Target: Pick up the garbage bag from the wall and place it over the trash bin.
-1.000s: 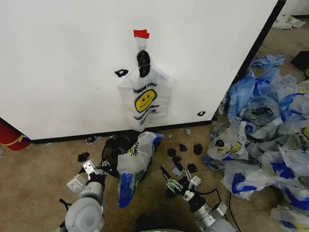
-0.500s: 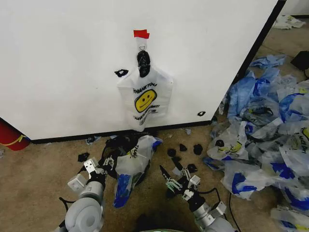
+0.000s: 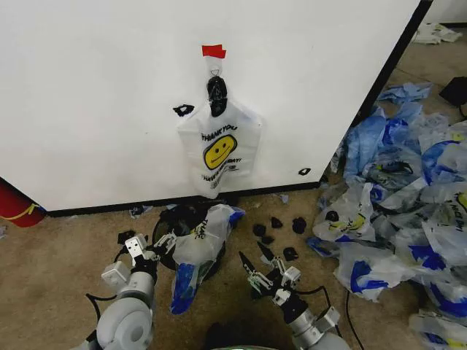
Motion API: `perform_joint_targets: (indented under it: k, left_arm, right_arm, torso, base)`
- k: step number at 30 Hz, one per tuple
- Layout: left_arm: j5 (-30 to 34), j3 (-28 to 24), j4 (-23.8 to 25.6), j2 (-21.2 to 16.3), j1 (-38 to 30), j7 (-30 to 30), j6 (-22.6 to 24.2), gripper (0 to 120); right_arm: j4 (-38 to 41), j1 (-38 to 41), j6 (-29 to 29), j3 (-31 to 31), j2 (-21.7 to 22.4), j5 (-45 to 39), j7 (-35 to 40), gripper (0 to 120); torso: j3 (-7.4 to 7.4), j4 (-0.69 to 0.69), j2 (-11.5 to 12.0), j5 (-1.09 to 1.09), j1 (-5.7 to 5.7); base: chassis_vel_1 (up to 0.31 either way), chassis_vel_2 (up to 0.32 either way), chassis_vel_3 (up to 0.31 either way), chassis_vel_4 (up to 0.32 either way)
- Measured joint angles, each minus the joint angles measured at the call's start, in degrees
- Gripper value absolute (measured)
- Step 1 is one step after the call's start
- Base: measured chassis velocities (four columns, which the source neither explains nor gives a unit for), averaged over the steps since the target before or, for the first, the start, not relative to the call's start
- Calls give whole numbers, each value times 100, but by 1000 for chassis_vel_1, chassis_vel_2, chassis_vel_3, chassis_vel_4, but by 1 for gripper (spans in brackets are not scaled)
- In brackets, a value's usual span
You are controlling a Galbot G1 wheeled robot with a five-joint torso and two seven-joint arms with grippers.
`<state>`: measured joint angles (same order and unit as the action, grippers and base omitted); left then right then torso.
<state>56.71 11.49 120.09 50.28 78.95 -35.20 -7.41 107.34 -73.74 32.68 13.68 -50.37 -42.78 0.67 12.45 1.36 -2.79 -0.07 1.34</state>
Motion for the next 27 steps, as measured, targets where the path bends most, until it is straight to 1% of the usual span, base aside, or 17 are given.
perform_joint_targets:
  k: [3, 4, 8, 12, 13, 17, 25, 27]
  left_arm:
    - [-11, 13, 27, -20, 8, 7, -1, 100]
    - [-11, 13, 27, -20, 8, 7, -1, 100]
    - [-12, 100, 80, -37, 54, 9, -5, 100]
    - [-21, 185, 117, -33, 105, 19, -25, 99]
    - [-21, 185, 117, -33, 105, 19, -25, 99]
    - [-59, 256, 138, -12, 176, 39, -41, 99]
    - [-125, 322, 132, 42, 254, 69, -73, 98]
    - [-186, 346, 121, 88, 321, 96, -97, 98]
  right_arm:
    - [64, 167, -163, 253, 8, 1, 309, 69]
    - [64, 167, -163, 253, 8, 1, 309, 69]
    - [131, 600, -504, 692, -19, -86, 908, 69]
    - [119, 996, -823, 1037, -145, -193, 1436, 66]
    - [119, 996, -823, 1037, -145, -193, 1436, 66]
    - [19, 1219, -920, 1295, -273, -232, 1670, 57]
    - [-91, 1311, -982, 1473, -377, -295, 1827, 57]
    - [-243, 1478, -1018, 1587, -552, -368, 1999, 57]
  torso:
    - [0, 0, 0, 2, 0]
    - [0, 0, 0, 2, 0]
    - [0, -1, 0, 1, 0]
    - [0, -1, 0, 1, 0]
    - [0, -1, 0, 1, 0]
    - [0, -1, 0, 1, 0]
    - [0, 0, 0, 1, 0]
    - [0, 0, 0, 1, 0]
  base:
    - [0, 0, 0, 0]
    - [0, 0, 0, 0]
    - [0, 0, 0, 0]
    - [0, 0, 0, 0]
    - [0, 0, 0, 0]
    - [0, 0, 0, 0]
    - [0, 0, 0, 0]
    - [0, 0, 0, 0]
